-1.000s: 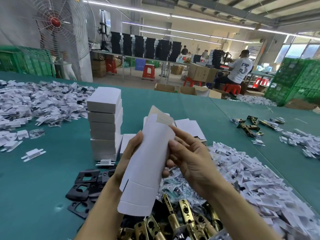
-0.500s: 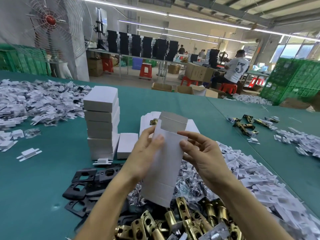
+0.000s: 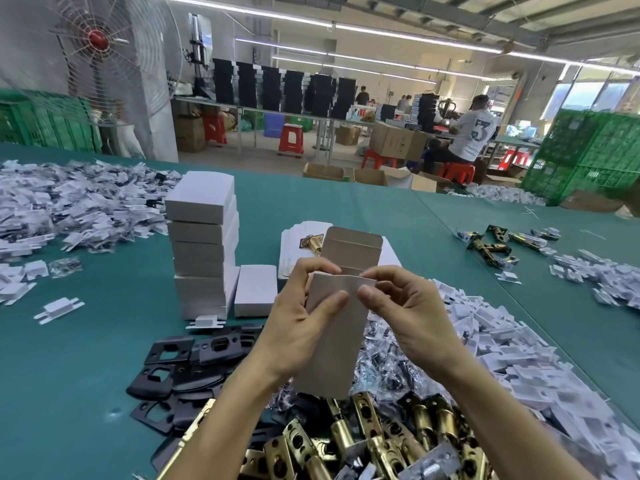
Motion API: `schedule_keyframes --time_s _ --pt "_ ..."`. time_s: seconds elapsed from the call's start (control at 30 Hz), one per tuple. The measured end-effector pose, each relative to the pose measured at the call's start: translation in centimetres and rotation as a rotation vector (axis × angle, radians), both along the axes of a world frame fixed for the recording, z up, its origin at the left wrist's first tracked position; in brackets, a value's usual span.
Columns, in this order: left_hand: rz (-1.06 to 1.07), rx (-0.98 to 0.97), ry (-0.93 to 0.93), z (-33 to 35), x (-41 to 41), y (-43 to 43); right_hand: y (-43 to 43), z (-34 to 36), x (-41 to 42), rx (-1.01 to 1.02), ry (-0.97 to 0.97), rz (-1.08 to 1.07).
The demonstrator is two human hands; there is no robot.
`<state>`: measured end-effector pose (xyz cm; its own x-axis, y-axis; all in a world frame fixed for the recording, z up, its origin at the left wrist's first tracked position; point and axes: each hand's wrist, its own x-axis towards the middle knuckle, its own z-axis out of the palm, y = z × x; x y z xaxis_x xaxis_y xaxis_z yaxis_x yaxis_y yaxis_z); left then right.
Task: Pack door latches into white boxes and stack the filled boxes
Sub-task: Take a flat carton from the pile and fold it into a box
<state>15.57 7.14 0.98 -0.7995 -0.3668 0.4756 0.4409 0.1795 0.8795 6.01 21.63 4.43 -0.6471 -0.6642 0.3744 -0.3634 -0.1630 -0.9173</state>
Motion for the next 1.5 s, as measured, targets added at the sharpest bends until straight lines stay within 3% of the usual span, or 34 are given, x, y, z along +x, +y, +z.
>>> schedule_keyframes --time_s 0.27,0.5,0.73,0.9,0.97,1.3,1.5 --pt "0.045 -0.042 -0.098 -0.1 0.0 -0.7 0.2 0.5 -0.1 -0.066 -0.003 0.107" --pt "0.074 -0.143 -0.073 -0.3 -0.1 -0.6 -0.4 0.9 0.1 -0.045 -0.034 0.047" --pt "0.504 -0.308 0.045 0.0 -0.1 0.7 -1.1 0.1 0.6 -0.108 -0.066 -0.108" --pt "0.538 -0.577 -0.352 0.3 0.0 2.7 -1.8 -0.4 1.2 -0.144 -0.013 -0.244" --pt "0.487 -0.598 -0.401 0.0 0.1 3.0 -1.7 -0.4 1.5 -0.106 0.015 -0.226" --pt "0.419 -0.509 -0.162 0.0 0.0 1.5 -0.6 2.4 1.8 0.087 0.055 -0.076" --pt "0.410 -0.449 -0.058 -0.3 -0.2 1.6 -0.1 2.5 1.5 0.005 -0.001 -0.074"
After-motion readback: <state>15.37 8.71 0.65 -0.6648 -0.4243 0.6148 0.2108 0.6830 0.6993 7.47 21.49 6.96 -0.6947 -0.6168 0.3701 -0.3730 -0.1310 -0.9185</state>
